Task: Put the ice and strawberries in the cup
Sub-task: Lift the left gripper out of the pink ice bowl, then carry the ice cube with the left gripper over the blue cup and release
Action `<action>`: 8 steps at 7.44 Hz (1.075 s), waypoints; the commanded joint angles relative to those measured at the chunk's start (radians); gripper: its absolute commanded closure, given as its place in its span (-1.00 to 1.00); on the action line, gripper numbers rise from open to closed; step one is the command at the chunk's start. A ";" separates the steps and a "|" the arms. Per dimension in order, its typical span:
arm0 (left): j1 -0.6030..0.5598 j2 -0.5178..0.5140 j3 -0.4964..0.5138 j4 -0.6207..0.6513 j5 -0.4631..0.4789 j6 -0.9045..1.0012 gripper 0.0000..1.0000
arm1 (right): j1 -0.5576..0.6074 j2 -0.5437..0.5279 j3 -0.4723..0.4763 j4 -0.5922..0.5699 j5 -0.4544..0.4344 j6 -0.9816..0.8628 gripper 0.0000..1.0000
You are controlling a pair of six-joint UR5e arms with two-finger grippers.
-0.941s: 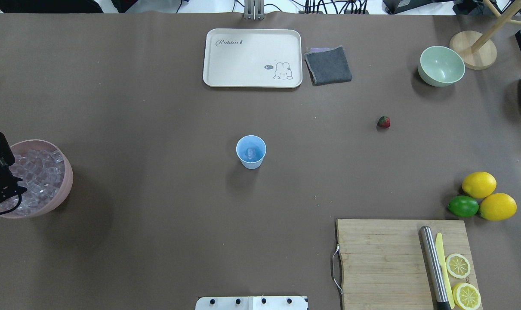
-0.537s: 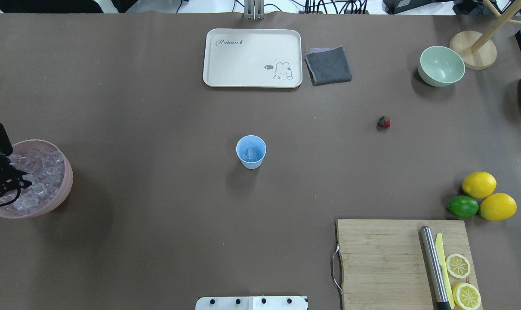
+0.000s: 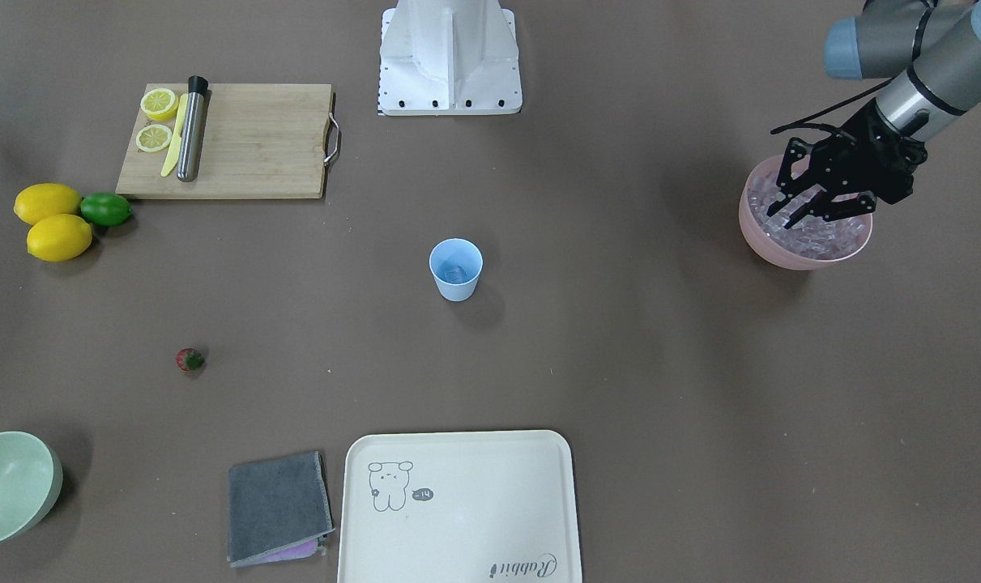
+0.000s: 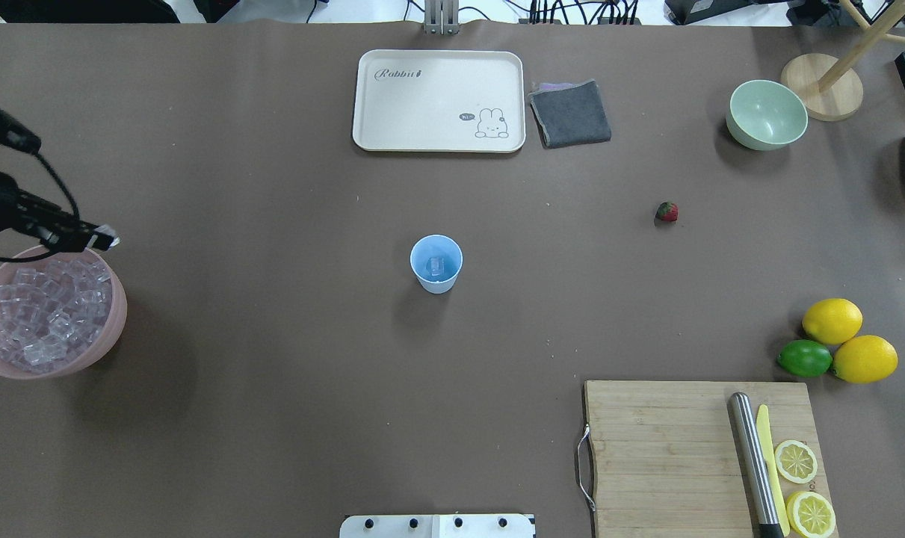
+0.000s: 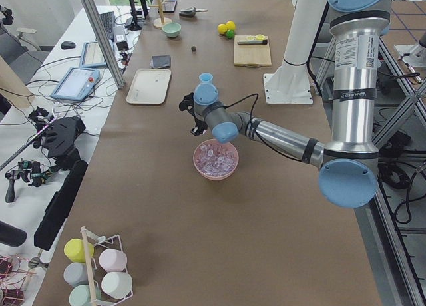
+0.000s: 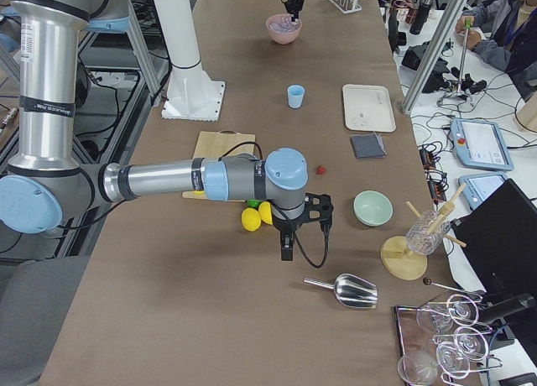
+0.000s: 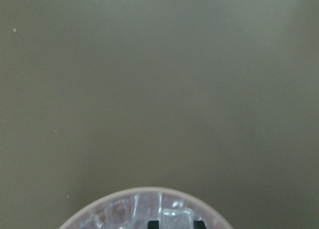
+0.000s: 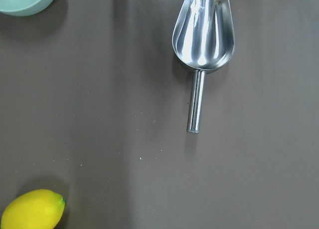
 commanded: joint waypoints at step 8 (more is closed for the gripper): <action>0.548 -0.540 0.197 0.004 0.758 -1.279 1.00 | 0.000 0.000 -0.001 0.000 0.001 0.000 -1.00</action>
